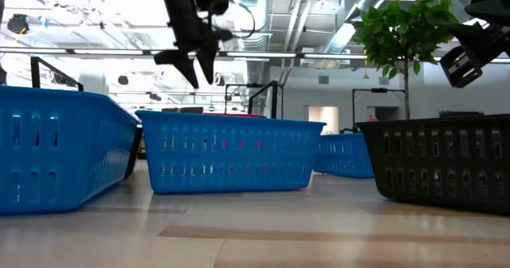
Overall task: Stack baskets on shelf by color
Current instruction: Stack the top red bin on top of the red bin on the shelf
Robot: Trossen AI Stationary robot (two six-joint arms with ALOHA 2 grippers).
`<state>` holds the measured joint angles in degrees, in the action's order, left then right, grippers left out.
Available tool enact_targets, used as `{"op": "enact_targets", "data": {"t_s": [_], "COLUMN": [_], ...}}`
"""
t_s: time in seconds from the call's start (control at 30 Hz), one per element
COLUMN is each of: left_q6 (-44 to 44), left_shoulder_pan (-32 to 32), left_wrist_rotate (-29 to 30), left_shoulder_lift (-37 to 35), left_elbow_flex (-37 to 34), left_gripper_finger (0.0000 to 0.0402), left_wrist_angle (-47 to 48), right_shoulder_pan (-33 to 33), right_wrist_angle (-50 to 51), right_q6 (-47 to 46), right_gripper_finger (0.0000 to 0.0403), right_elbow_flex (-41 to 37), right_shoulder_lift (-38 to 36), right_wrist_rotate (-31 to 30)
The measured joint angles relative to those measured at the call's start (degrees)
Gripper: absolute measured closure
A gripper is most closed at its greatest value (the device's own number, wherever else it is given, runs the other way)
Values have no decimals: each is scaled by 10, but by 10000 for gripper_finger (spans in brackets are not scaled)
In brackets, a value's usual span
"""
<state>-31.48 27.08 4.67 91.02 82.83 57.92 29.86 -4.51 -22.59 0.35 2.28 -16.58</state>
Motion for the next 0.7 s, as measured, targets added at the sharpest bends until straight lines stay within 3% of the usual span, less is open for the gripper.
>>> {"op": "enact_targets", "data": {"t_s": [0.13, 0.3, 0.7], "left_q6": [-34, -77, -85], "left_shoulder_pan": [-82, -161, -172], "left_wrist_rotate": [10, 39, 33], "left_shoulder_lift": [-3, 21, 123], "left_elbow_flex": [-12, -41, -69], "left_gripper_finger": [226, 226, 226], "left_wrist_angle": [15, -36, -118], "right_shoulder_pan": [0, 0, 0], "right_wrist_angle": [0, 0, -1], "right_q6": [0, 0, -4], "right_gripper_finger": [270, 269, 269], "right_elbow_flex": [0, 0, 0], "right_shoulder_lift": [0, 0, 0], "right_wrist_rotate": [0, 0, -1]}}
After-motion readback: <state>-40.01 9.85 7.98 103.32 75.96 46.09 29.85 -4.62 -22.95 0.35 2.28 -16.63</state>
